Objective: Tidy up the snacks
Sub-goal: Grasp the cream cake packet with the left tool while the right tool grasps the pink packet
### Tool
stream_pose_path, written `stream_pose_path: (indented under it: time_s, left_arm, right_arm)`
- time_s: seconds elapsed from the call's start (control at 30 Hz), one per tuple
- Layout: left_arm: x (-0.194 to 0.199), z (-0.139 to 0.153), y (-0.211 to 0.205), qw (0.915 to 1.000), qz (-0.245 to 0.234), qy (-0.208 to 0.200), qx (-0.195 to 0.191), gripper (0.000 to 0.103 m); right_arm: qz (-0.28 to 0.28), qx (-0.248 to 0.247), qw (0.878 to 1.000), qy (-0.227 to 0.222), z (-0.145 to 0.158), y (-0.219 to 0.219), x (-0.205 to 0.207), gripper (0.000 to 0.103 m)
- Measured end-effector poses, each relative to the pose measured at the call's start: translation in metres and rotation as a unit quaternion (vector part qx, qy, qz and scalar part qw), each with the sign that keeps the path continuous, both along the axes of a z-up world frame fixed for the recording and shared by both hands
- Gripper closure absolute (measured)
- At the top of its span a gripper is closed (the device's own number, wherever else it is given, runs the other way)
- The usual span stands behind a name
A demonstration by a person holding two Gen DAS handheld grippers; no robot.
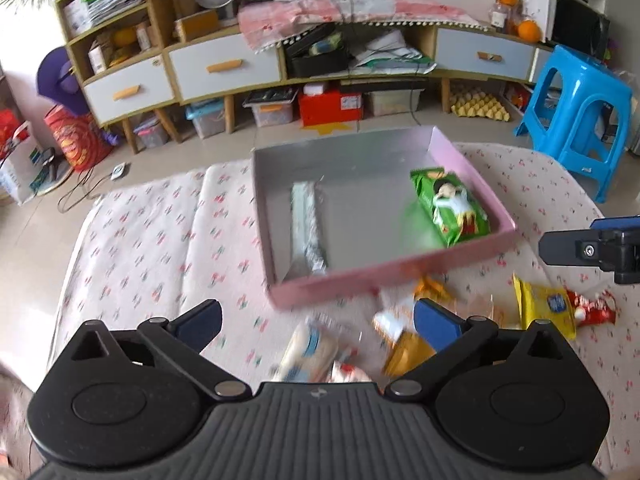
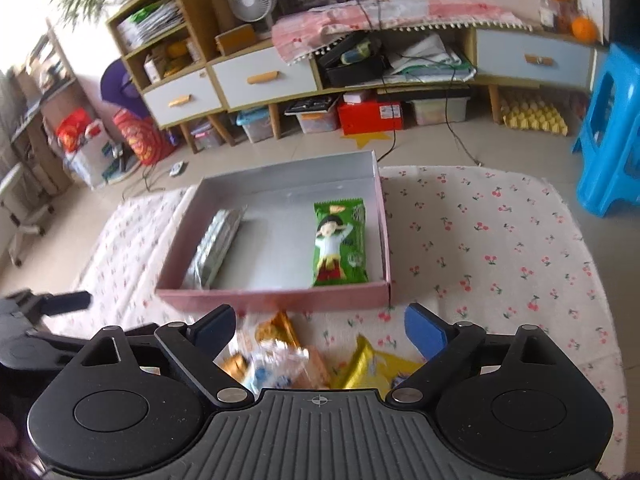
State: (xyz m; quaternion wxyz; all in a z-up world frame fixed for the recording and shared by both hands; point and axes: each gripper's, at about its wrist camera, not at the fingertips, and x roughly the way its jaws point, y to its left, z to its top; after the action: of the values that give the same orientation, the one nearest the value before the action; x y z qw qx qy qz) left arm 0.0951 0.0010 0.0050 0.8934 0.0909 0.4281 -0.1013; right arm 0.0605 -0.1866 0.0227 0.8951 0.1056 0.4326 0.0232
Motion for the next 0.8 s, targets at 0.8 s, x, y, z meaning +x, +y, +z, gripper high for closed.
stream_pose_path:
  time_s: [0.8]
  left_arm:
    - [-0.077,-0.089,0.037,0.9991,-0.02,0.017,-0.035,0.0]
  right_arm:
    - [0.151,-0.089,0.985,0.002,-0.086,0.045,-0.096,0.008]
